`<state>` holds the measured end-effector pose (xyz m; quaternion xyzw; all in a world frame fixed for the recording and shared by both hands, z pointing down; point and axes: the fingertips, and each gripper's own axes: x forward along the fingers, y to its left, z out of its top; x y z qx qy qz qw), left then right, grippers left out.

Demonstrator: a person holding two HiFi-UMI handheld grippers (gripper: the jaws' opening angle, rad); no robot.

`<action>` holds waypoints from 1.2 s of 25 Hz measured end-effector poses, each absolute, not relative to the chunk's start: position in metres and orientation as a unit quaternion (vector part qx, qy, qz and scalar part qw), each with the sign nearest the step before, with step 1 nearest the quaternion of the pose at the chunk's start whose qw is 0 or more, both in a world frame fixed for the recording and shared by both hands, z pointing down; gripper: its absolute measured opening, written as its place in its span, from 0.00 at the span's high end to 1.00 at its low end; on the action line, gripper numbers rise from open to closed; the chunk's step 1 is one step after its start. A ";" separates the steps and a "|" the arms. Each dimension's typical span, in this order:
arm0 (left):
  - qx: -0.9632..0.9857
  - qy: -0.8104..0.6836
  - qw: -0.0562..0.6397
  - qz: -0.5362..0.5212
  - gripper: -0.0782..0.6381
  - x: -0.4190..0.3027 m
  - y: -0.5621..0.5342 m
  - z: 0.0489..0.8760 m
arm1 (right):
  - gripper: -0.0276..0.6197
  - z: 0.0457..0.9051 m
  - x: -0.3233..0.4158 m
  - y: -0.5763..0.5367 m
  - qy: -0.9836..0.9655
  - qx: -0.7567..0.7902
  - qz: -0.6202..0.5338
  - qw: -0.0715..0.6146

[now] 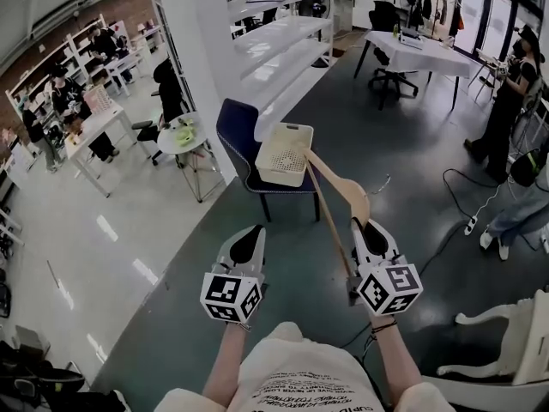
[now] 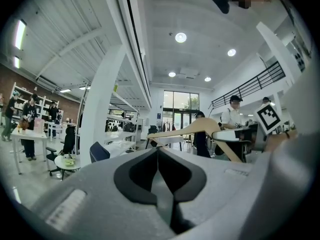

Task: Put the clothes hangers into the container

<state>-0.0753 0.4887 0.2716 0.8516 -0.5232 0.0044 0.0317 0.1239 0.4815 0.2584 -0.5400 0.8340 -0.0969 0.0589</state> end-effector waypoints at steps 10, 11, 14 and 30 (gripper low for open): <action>0.852 -0.523 0.039 0.011 0.86 -0.061 0.456 0.281 | 0.88 0.266 0.133 0.448 0.837 -0.533 -0.109 0.060; 0.852 -0.523 0.041 0.011 0.86 -0.061 0.448 0.283 | 0.88 0.266 0.133 0.441 0.837 -0.533 -0.109 0.060; 0.850 -0.525 0.047 0.009 0.86 -0.063 0.417 0.288 | 0.88 0.271 0.131 0.411 0.836 -0.533 -0.114 0.058; 0.856 -0.511 0.076 0.029 0.86 -0.094 0.211 0.307 | 0.88 0.299 0.111 0.213 0.811 -0.560 -0.162 0.046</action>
